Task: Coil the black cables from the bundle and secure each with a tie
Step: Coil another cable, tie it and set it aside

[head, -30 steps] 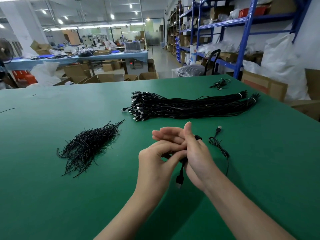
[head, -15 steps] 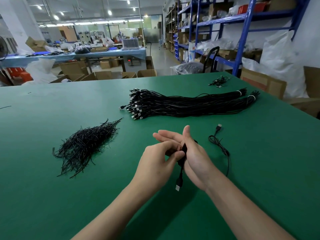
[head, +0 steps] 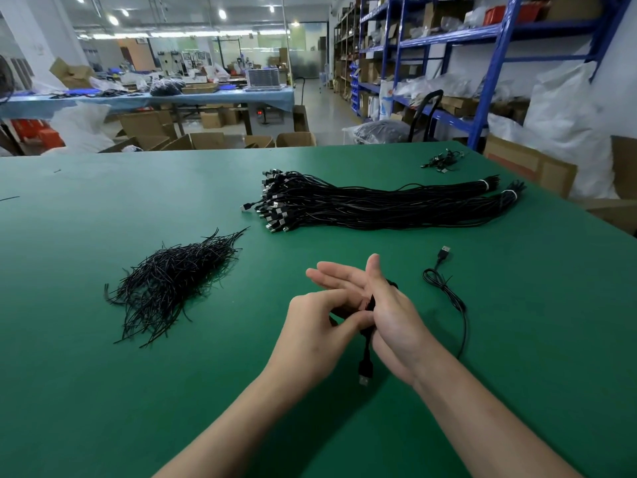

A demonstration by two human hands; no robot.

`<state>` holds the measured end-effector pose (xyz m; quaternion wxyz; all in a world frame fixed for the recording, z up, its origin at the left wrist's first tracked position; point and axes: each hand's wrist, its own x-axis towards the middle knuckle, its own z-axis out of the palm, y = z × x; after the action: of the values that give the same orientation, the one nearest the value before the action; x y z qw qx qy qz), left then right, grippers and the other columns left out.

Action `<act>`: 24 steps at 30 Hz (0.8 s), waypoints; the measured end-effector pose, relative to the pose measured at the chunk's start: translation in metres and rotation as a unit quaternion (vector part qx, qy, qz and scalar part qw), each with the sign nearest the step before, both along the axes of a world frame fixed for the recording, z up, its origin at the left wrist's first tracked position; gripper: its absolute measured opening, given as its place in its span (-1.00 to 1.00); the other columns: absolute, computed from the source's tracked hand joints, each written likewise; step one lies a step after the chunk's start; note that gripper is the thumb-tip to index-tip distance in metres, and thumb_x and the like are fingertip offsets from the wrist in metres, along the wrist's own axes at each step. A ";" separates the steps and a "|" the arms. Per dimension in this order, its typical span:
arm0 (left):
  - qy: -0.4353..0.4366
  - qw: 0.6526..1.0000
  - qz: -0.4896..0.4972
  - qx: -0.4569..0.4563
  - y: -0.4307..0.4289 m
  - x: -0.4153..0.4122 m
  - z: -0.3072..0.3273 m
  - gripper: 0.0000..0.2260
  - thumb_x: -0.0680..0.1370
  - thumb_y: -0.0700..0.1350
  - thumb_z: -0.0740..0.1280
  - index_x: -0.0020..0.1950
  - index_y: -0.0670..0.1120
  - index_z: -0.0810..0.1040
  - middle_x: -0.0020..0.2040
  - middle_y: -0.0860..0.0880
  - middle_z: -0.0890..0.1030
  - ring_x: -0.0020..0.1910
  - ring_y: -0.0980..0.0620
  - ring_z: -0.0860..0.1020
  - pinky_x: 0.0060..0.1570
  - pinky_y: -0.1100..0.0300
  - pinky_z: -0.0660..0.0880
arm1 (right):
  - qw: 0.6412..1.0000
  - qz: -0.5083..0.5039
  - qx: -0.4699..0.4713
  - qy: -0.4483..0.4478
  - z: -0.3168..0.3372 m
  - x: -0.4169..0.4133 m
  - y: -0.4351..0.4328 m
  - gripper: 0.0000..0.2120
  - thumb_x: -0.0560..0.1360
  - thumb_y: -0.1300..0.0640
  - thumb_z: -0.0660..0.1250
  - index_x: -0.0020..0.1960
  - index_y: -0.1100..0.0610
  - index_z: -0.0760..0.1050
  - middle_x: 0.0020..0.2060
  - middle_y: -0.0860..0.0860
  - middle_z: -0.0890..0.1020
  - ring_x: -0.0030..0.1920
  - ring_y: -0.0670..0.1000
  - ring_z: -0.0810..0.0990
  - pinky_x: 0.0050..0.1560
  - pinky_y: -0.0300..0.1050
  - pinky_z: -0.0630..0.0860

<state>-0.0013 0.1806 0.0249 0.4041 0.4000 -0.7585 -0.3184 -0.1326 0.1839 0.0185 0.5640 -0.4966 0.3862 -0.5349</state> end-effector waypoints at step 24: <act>0.059 0.992 0.045 -0.106 0.004 0.006 -0.005 -0.76 0.51 -0.30 0.32 0.00 -0.04 0.70 -0.10 0.18 0.71 -0.08 0.19 0.68 -0.05 0.33 0.55 | 0.976 0.030 -0.070 0.204 0.007 -0.002 0.006 -0.31 0.52 -0.21 0.26 0.59 -0.05 0.20 0.49 -0.27 0.36 0.43 -0.36 0.31 0.48 -0.30 0.25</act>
<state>0.0051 0.1846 0.0203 0.5024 0.3688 -0.7440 -0.2410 -0.1351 0.1901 0.0254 0.4532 -0.6450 0.4391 -0.4309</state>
